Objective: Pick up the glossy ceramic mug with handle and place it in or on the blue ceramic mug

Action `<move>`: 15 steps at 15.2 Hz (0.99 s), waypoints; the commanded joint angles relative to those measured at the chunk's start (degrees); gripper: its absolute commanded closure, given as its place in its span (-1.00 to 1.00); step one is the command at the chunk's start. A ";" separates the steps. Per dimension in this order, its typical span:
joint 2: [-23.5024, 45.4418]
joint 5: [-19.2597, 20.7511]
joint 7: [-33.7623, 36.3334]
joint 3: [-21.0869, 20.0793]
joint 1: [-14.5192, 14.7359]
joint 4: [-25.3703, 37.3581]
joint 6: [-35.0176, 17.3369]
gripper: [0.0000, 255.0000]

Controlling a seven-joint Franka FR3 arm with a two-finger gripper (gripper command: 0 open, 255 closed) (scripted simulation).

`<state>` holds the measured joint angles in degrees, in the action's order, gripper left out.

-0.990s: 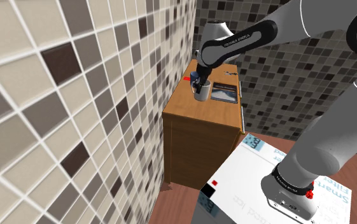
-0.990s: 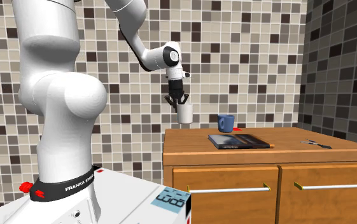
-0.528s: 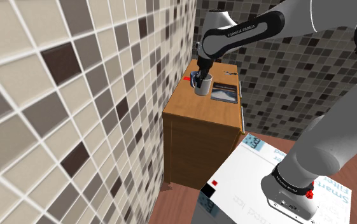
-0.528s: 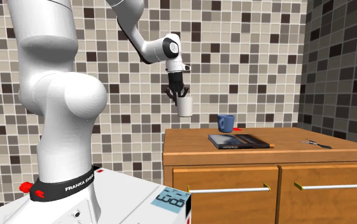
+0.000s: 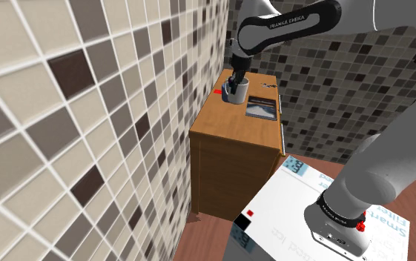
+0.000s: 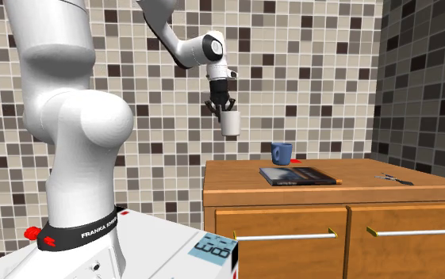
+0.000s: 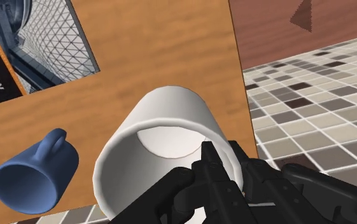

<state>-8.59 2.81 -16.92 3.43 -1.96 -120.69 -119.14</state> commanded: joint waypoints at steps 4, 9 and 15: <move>-0.65 -0.04 -0.09 -0.05 0.03 2.92 3.57 1.00; 8.45 -1.26 -5.03 2.49 -1.84 14.19 5.60 1.00; 20.77 -3.72 -10.53 4.55 -4.80 31.03 10.15 1.00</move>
<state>10.24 -0.54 -26.74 7.74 -6.34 -92.48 -109.85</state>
